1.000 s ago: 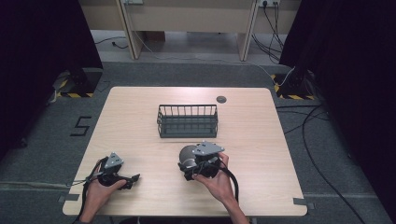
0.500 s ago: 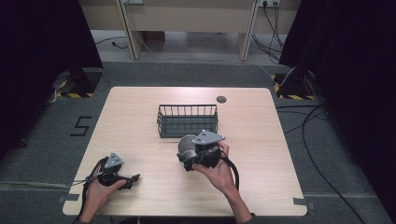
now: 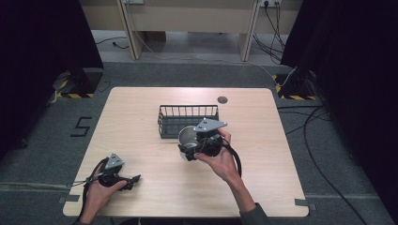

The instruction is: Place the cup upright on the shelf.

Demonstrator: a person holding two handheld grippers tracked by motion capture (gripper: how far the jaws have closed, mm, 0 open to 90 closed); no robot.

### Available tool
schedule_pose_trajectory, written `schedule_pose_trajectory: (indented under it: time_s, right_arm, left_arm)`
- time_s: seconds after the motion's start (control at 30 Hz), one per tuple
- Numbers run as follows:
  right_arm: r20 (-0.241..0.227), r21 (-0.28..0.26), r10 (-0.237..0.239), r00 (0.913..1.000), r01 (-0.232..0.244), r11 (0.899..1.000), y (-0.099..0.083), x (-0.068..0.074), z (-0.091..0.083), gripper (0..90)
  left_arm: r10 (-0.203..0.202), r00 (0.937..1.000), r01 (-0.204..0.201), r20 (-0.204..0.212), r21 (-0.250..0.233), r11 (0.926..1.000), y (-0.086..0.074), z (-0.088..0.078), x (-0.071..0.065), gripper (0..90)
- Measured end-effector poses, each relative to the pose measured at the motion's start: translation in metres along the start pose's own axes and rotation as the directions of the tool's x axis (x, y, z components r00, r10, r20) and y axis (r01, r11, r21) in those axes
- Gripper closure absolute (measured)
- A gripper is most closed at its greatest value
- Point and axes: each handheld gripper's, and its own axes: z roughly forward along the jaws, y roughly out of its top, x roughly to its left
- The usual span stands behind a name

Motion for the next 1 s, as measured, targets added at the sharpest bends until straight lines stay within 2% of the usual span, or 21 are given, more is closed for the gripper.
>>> schedule_pose_trajectory:
  time_s: [0.3,0.4,0.8,1.0]
  right_arm:
    - [-0.01,0.016,-0.018,0.9998,0.018,1.0,0.018,-0.009,-0.004,6.2]
    - [-0.026,0.015,-0.002,0.9997,0.003,1.0,0.025,-0.013,-0.003,6.2]
    - [-0.024,0.018,-0.015,0.9996,0.015,1.0,0.045,-0.021,-0.004,6.2]
    - [-0.017,0.018,-0.005,0.9998,0.005,1.0,0.057,-0.03,-0.005,6.2]
  left_arm:
    - [0.0,1.0,0.0,0.0,0.0,1.0,0.0,0.0,0.0,0.0]
    - [0.0,1.0,0.0,0.0,0.0,1.0,0.0,0.0,0.0,0.0]
    - [0.0,1.0,0.0,0.0,0.0,1.0,0.0,0.0,0.0,0.0]
    - [0.0,1.0,0.0,0.0,0.0,1.0,0.0,0.0,0.0,0.0]
